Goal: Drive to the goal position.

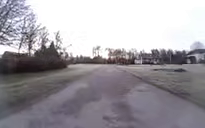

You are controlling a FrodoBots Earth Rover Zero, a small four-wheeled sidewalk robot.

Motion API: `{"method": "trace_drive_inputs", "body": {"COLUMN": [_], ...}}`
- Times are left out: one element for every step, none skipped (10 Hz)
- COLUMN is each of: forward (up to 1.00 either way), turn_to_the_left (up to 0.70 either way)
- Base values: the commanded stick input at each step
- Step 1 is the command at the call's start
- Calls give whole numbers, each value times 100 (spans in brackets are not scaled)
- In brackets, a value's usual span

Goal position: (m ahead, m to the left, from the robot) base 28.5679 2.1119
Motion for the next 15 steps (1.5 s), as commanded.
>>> {"method": "trace_drive_inputs", "body": {"forward": [100, 100, 100, 100, 100, 100, 100, 100, 100, 100, 100, 100, 100, 100, 100], "turn_to_the_left": [0, 0, 0, 0, 0, 0, 0, 0, 0, 0, 0, 0, 0, 0, 0]}}
